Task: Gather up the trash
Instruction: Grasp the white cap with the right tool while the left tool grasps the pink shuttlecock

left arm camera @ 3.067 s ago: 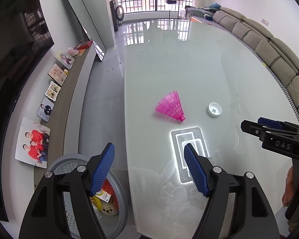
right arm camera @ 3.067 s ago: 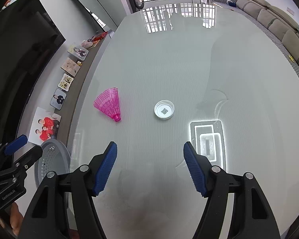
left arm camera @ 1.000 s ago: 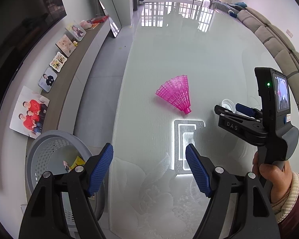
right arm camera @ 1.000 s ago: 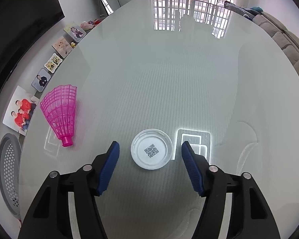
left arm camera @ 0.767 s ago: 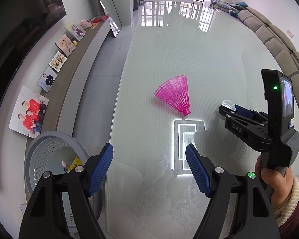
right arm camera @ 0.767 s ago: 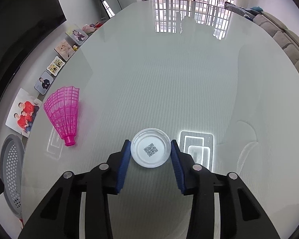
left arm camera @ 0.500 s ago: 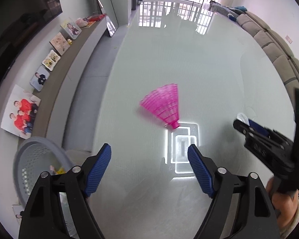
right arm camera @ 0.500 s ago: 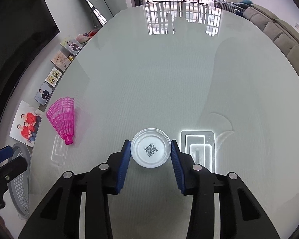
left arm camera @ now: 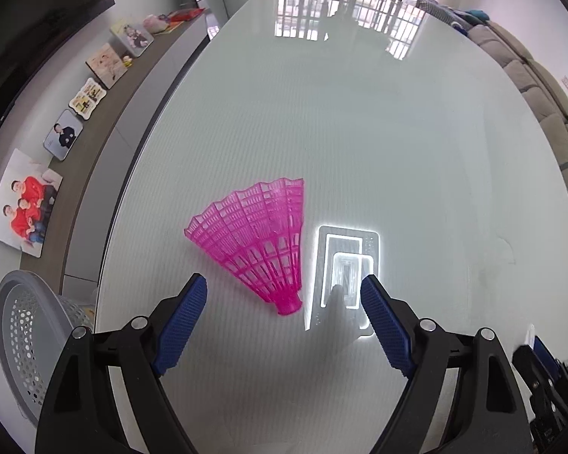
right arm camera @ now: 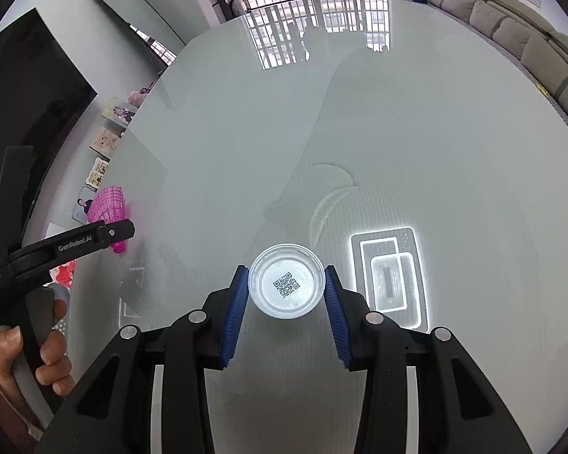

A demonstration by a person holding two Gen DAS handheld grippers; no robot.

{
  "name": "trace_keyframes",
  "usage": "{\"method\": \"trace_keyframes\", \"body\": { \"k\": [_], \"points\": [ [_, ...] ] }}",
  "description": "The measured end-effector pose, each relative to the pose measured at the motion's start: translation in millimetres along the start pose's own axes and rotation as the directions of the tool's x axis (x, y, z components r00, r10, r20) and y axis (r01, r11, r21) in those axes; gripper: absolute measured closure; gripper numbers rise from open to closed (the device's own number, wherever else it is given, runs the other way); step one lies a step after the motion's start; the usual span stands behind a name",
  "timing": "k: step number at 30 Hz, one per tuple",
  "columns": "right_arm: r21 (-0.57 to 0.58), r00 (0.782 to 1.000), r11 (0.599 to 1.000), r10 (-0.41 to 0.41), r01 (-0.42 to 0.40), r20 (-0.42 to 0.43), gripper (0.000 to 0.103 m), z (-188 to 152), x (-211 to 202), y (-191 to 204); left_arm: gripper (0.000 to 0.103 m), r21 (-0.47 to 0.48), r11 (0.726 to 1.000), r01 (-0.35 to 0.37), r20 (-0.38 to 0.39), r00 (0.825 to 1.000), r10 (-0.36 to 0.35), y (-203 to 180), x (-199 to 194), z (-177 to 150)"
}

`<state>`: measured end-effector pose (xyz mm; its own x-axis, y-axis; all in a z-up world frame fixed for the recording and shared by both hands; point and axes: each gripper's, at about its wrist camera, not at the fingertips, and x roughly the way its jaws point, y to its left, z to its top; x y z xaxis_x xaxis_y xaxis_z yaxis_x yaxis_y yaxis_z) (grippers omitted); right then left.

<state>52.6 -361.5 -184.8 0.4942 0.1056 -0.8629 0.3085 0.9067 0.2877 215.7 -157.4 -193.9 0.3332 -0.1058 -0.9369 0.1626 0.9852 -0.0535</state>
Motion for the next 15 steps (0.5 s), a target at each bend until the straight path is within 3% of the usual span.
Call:
{"method": "trace_keyframes", "body": {
  "k": [7,9,13,15],
  "points": [
    [0.054,1.0,0.998,0.021,-0.021,0.005,0.064,-5.7,-5.1,-20.8,0.025,-0.047,0.997,-0.061,-0.002,0.998,0.061,2.1,15.5,4.7],
    [0.062,1.0,0.998,0.021,-0.021,-0.004,0.064,-8.9,-4.5,-24.3,0.031,-0.043,0.996,-0.076,0.014,0.997,0.077,-1.0,13.8,4.6],
    [0.084,1.0,0.996,0.024,-0.023,-0.007,0.064,-19.5,-10.3,-34.7,0.061,-0.022,0.997,-0.068,0.031,0.997,0.069,-8.2,8.4,3.7],
    [0.078,1.0,0.997,0.025,-0.024,-0.012,0.064,-21.6,-11.0,-32.7,0.066,-0.021,0.998,-0.056,0.027,0.998,0.057,-9.4,6.8,2.6]
  ]
}}
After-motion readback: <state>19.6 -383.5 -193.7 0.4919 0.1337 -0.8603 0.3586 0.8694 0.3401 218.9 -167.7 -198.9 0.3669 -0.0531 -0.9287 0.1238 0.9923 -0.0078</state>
